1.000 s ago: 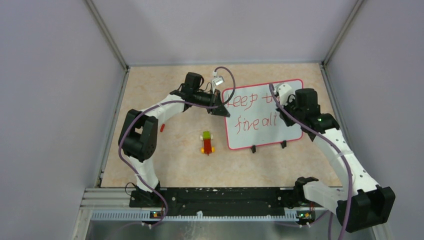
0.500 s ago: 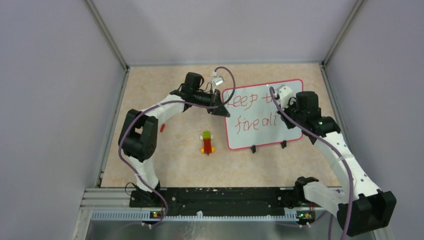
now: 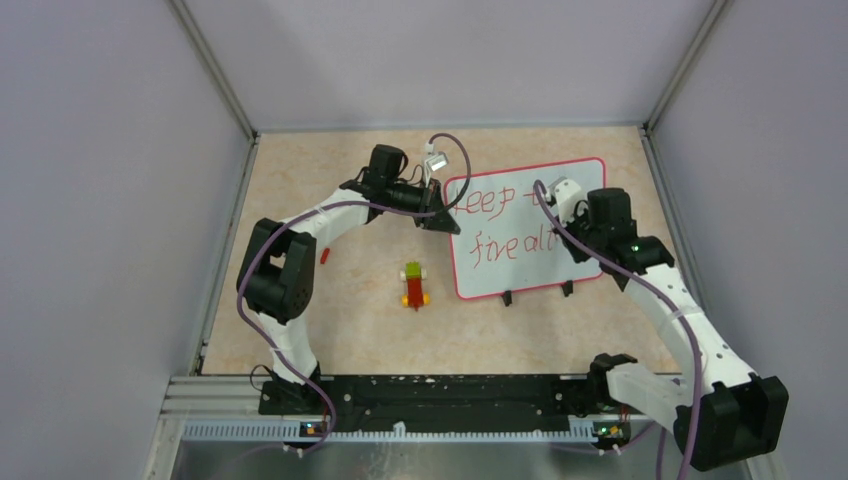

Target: Write a sentence on the whiteboard

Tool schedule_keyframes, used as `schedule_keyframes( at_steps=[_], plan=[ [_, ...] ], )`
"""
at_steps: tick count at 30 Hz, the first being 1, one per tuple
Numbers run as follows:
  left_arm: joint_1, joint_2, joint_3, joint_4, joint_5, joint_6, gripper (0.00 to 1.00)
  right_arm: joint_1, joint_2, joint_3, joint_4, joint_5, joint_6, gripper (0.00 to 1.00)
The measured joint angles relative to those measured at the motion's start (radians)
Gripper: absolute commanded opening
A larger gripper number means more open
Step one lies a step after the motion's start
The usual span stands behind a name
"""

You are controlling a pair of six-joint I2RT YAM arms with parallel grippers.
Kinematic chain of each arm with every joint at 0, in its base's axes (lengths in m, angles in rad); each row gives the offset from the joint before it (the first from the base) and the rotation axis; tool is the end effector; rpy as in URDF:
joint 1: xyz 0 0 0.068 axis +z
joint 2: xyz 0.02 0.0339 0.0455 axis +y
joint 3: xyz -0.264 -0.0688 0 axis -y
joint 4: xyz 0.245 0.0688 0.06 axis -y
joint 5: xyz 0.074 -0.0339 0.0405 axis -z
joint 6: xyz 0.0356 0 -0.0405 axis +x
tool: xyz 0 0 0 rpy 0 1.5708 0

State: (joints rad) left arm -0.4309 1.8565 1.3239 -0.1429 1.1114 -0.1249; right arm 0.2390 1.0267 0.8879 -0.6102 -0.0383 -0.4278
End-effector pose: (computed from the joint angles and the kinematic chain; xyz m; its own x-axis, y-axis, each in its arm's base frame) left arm 0.3556 -0.1986 0.2379 -0.6659 0.2454 -0.7045 0.7436 0.1424 -0.6533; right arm 0.2081 0.0521 0.2903 -0.4925 -0.5467 -0.6772 -0.5145 0.8105 -0.2801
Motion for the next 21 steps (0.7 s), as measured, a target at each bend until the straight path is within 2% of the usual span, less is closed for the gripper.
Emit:
schedule_keyframes(
  at_steps=[8, 21],
  plan=[
    [0.000, 0.000, 0.000, 0.000, 0.003, 0.000, 0.00, 0.000, -0.018, -0.044, -0.017, 0.011, -0.008, 0.00],
    [0.000, 0.000, 0.000, 0.000, 0.003, 0.001, 0.00, -0.021, -0.016, -0.027, -0.017, 0.013, 0.002, 0.00]
  ],
)
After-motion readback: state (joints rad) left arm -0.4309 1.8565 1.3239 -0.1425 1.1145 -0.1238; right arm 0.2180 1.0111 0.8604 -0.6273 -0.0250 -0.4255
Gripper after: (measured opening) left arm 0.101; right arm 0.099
